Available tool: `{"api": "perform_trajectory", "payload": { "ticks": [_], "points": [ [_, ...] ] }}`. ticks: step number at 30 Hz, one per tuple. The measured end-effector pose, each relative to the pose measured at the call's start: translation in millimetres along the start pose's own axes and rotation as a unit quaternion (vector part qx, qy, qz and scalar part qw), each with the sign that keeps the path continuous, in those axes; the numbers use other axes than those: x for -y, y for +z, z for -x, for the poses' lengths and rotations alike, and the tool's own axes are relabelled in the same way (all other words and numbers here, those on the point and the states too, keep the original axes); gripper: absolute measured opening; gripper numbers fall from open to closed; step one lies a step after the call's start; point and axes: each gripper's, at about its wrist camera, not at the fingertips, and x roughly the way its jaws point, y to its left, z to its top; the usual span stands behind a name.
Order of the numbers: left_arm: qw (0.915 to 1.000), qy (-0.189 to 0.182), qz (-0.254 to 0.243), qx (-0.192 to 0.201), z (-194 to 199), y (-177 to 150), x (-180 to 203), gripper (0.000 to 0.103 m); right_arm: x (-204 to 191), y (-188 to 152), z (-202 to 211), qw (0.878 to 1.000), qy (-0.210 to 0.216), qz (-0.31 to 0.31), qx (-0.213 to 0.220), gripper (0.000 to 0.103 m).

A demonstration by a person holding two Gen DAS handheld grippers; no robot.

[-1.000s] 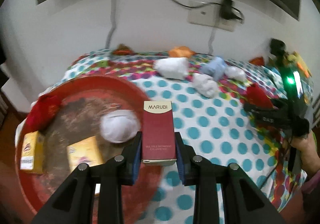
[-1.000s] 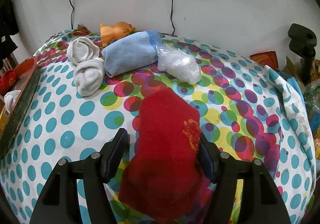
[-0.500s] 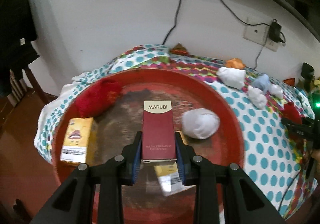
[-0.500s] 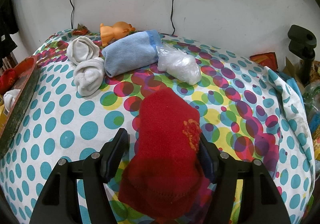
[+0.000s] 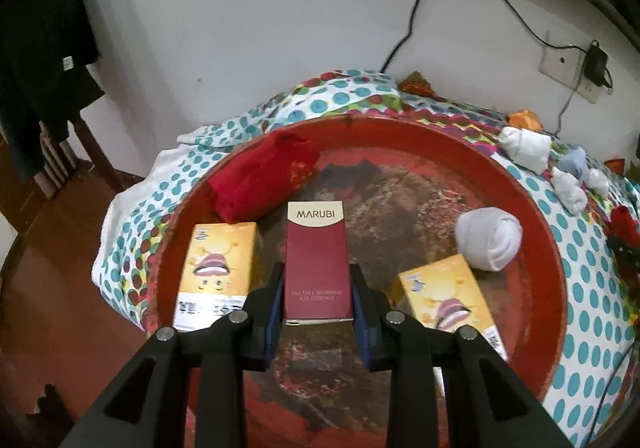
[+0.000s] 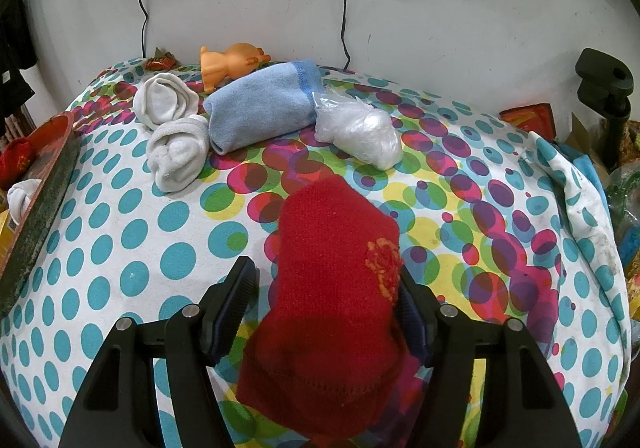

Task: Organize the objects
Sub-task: 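Place the MARUBI box on the tray with the left tool while the right tool holds the sock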

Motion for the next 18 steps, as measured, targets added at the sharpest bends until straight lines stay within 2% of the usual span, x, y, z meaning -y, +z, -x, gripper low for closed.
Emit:
{"api": "perform_trajectory", "payload": {
  "ticks": [18],
  "points": [
    [0.9993,0.008,-0.006,-0.036,-23,-9,-12,0.030,0,0,0,1.000,0.001,-0.001,0.000,0.065]
  ]
}}
